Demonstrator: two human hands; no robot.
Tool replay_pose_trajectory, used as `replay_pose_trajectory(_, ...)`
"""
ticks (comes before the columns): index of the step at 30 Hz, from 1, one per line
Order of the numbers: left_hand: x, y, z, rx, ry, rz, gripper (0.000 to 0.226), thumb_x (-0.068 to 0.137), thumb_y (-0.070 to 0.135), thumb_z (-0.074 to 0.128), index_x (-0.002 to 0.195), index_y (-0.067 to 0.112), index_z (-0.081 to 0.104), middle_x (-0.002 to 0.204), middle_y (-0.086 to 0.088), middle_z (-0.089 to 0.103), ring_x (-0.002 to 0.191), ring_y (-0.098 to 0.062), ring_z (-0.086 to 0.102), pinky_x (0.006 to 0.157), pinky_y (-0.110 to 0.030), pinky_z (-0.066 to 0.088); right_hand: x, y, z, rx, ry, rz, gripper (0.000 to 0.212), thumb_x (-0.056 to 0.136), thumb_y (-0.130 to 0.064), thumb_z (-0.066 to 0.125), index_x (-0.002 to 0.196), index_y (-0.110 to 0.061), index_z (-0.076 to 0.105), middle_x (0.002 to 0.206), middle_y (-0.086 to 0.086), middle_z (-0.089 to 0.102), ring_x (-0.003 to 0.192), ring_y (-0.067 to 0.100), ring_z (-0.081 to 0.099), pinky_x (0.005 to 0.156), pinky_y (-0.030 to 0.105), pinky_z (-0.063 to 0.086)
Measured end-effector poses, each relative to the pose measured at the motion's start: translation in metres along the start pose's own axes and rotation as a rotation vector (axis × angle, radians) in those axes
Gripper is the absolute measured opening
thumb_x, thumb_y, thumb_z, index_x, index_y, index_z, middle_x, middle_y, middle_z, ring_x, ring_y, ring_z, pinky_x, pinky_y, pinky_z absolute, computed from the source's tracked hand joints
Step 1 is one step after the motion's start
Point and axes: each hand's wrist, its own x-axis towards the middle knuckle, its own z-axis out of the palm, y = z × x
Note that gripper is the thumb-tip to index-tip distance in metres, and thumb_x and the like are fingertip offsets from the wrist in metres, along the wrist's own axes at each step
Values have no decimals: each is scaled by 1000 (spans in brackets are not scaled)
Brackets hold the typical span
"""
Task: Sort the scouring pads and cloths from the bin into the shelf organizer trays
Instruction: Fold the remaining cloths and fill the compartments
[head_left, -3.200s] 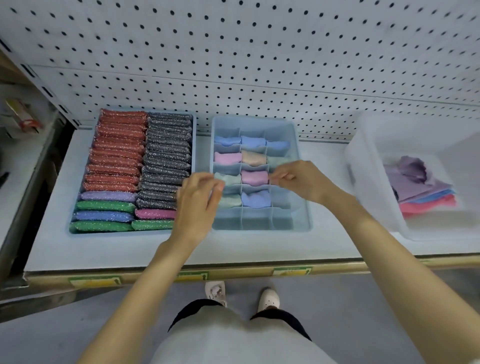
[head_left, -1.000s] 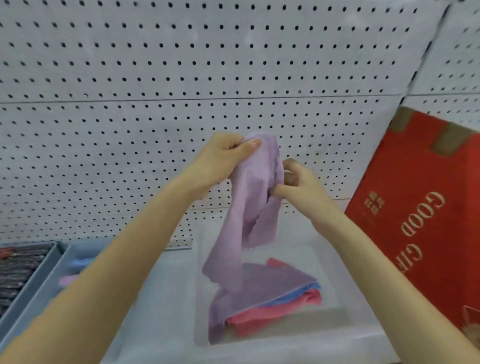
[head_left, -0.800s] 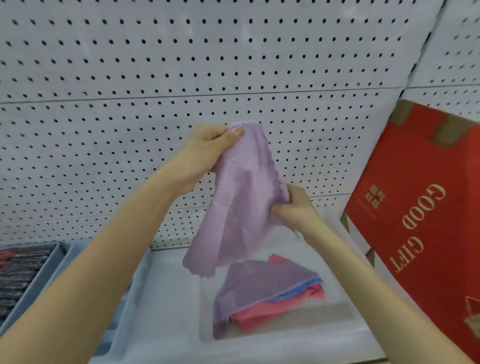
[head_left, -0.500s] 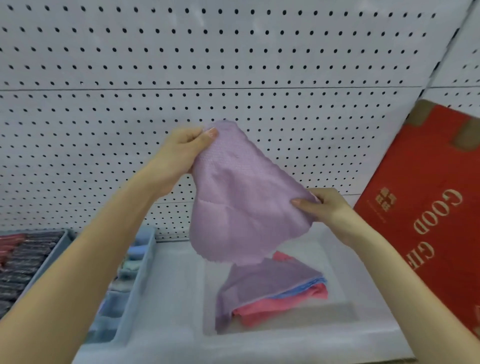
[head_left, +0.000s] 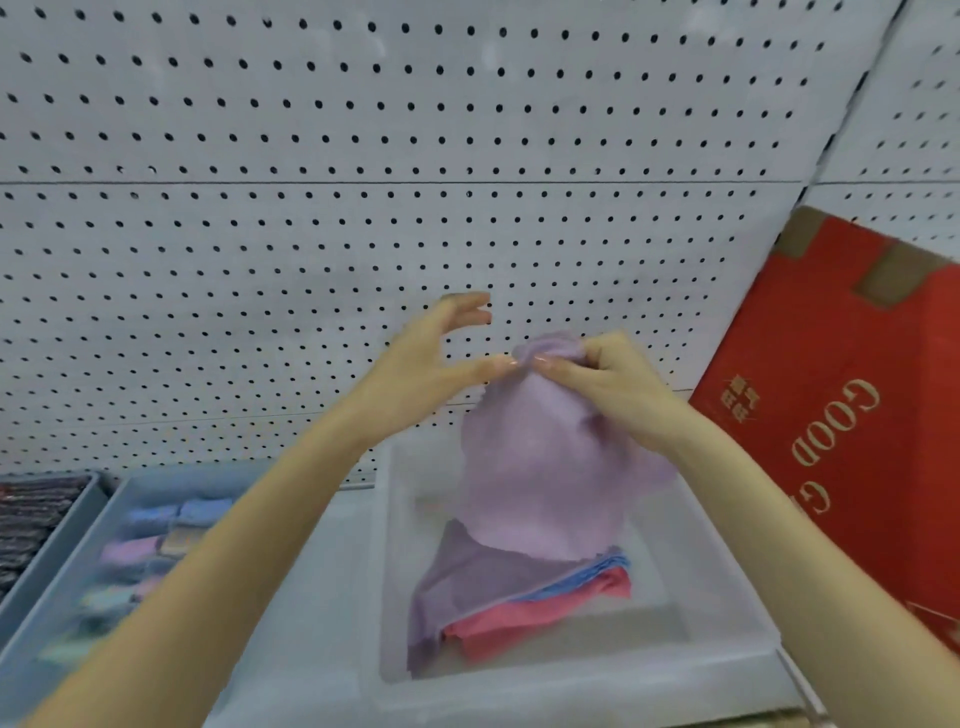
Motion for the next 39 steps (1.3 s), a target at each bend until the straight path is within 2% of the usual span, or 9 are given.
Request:
replay_pose_trajectory(3,3,8,19,-193,-255,-104,43,90,27,65,130,15,55,119,5,69,112,-4,62,99,-22,48,4,-13,0,-26,-80,-33,35,88,-33,67,76,0,69,61,5,56,61,5,45,62,22,36)
replay_pose_trajectory(7,3,6,26,-266,-238,-123,38,86,26,70,111,-2,66,109,-13,71,104,-24,67,97,-28,51,-1,-11,-10,78,-135,-13,27,91,-15,63,65,-11,63,52,-14,55,50,0,49,51,12,37)
replay_pose_trajectory(11,2,17,27,-260,-142,-78,33,90,20,65,78,-9,59,70,-13,54,66,-23,52,72,-29,50,-8,3,-20,156,-171,23,37,79,-38,74,90,-2,68,83,11,69,78,16,63,72,30,49)
replay_pose_trajectory(18,-1,26,13,-136,106,81,41,95,13,60,66,-9,40,63,-6,28,59,-18,27,51,-23,23,-42,68,-23,66,-411,254,73,59,-48,88,97,11,66,109,39,58,91,21,55,89,43,44)
replay_pose_trajectory(21,-3,11,-2,-41,158,74,42,95,17,60,64,-3,39,63,-3,29,59,-16,27,55,-25,24,-44,86,-21,103,-353,267,88,64,-51,84,95,24,49,110,38,57,94,19,58,94,44,39)
replay_pose_trajectory(24,-7,-7,-13,-119,227,0,36,93,22,62,75,-8,55,66,-11,44,63,-20,40,65,-33,38,-44,80,-22,147,-256,287,44,74,-36,79,72,2,56,79,13,56,78,18,51,71,30,36)
replay_pose_trajectory(27,-13,-22,-16,-147,332,-68,12,93,15,62,83,12,69,66,-11,62,62,-14,51,65,-28,44,-41,80,-20,171,-135,286,14,82,-15,72,74,-8,62,74,8,64,67,16,55,58,20,39)
replay_pose_trajectory(32,-19,-54,-8,-14,444,-123,17,83,26,70,68,22,63,57,10,61,56,-8,50,66,-31,41,-29,79,-11,134,181,279,17,83,-4,71,70,-12,64,70,8,58,66,16,50,58,26,36)
replay_pose_trajectory(39,-21,-50,37,-220,466,-118,29,86,12,70,60,17,59,57,13,49,56,-5,43,63,-28,37,-15,37,8,207,118,229,16,91,-5,60,86,6,70,79,24,61,75,20,53,70,34,41)
